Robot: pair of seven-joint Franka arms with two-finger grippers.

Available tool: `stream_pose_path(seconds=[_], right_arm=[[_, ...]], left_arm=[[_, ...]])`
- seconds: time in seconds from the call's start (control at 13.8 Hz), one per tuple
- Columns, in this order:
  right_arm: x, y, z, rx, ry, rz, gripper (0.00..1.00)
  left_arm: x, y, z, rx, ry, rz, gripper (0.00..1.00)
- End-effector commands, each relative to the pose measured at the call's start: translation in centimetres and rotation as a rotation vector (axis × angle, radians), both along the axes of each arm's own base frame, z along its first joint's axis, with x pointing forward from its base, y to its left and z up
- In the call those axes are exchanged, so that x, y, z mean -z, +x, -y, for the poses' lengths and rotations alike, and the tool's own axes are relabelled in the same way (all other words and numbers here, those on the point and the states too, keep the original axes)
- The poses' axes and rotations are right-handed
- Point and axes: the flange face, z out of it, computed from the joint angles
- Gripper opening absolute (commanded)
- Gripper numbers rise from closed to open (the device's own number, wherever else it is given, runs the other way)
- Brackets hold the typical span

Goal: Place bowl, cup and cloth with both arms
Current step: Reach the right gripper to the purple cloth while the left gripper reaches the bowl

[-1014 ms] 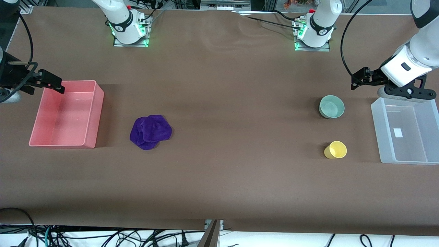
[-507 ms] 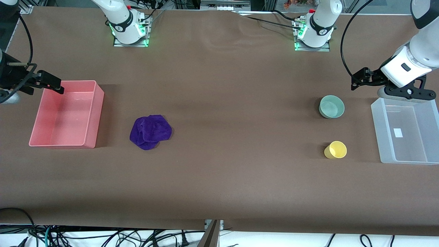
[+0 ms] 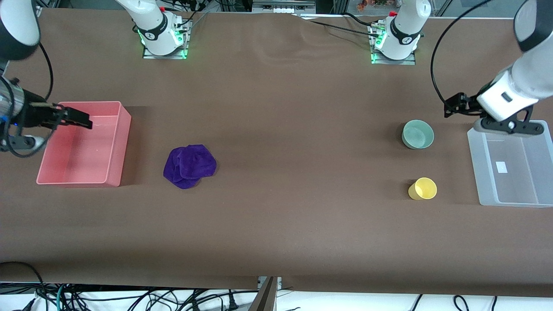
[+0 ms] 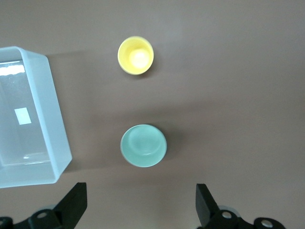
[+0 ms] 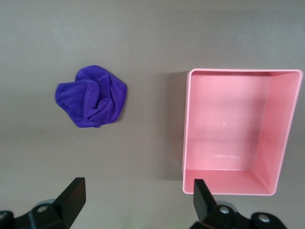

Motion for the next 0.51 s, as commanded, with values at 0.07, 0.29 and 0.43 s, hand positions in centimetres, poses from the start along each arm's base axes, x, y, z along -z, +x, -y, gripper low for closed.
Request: stream_pose_path(seconds=[0.07, 0.29, 0.43], right_arm=[[8.3, 1.2, -1.8, -0.023, 0.015, -0.023, 1.00], [15.5, 1.4, -4.6, -0.053, 0.030, 0.005, 1.00], [19.3, 1.4, -6.1, -0.067, 0.033, 0.031, 1.00]], left_arm=[[7.2, -0.4, -2.2, 0.103, 0.001, -0.076, 1.00], [13.5, -2.3, -3.0, 0.142, -0.015, -0.070, 0.99], [18.0, -4.1, -4.2, 0.190, -0.033, -0.053, 0.99]])
